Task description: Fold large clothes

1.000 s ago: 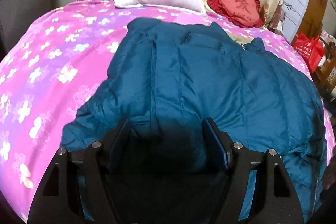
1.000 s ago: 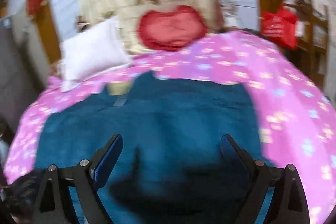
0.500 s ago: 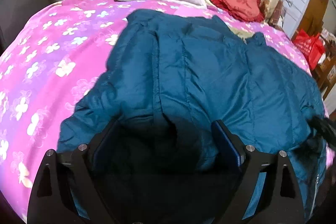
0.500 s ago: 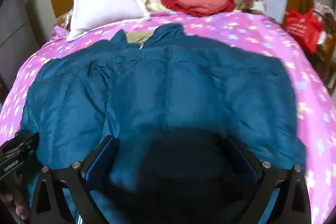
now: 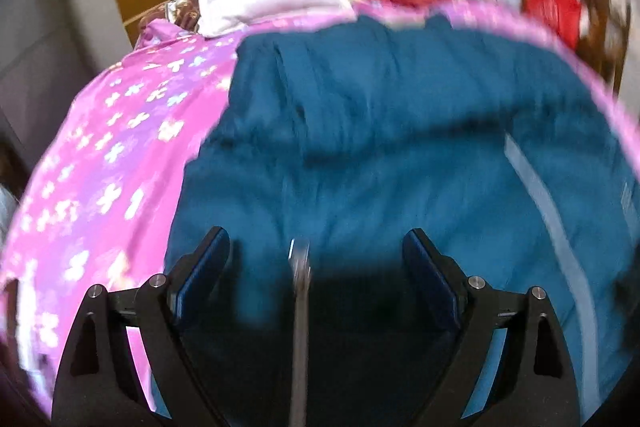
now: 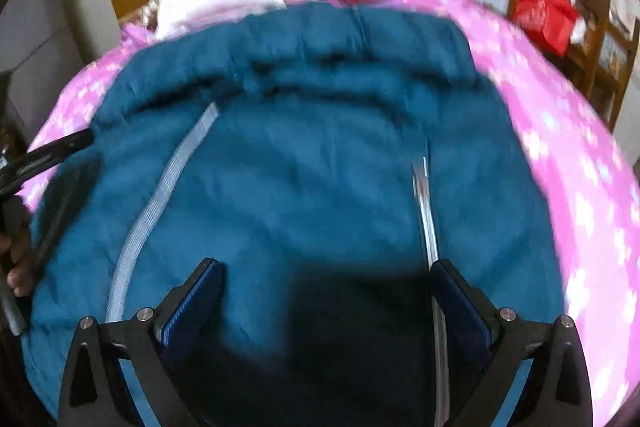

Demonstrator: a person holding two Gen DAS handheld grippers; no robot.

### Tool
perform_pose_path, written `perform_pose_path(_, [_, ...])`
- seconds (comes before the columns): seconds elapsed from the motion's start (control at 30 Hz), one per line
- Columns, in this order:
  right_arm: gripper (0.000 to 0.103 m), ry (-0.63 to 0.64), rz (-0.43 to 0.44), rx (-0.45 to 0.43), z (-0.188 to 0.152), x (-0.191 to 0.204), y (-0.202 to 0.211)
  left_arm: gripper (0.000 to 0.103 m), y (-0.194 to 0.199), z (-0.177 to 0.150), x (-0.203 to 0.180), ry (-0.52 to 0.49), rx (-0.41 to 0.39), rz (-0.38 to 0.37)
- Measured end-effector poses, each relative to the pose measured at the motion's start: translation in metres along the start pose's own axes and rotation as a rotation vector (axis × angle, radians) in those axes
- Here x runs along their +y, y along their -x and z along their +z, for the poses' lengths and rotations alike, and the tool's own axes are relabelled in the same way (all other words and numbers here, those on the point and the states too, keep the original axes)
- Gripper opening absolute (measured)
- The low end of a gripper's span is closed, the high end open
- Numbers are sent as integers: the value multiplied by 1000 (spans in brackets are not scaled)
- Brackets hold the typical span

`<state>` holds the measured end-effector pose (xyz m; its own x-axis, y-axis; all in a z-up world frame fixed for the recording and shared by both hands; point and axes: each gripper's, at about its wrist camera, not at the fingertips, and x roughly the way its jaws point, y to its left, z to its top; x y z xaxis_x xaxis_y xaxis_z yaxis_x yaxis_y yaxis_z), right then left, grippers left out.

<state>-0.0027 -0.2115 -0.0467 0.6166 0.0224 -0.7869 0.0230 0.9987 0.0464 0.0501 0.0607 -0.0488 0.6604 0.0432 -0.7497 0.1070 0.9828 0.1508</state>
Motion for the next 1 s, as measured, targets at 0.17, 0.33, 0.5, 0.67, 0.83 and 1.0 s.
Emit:
perform_pose_path(0.17, [103, 15, -22, 4, -1, 3, 0, 95, -1, -20, 12, 64, 45, -16])
perform_pose_path(0.33, [103, 17, -27, 7, -4, 4, 0, 102, -11, -20, 17, 124, 86, -20])
perform_pose_path(0.5, [103, 25, -41, 10, -3, 6, -1, 103, -12, -19, 16, 124, 95, -23])
perform_pose_path(0.67, [103, 28, -47, 9, -4, 7, -2, 103, -11, -19, 18, 127, 95, -27])
perform_pose_path(0.83, [103, 34, -55, 12, -4, 8, -3, 103, -12, -20, 20, 140, 97, -46])
perform_pose_path(1.0, [103, 48, -78, 11, -4, 12, -3, 103, -11, -21, 20, 149, 95, -49])
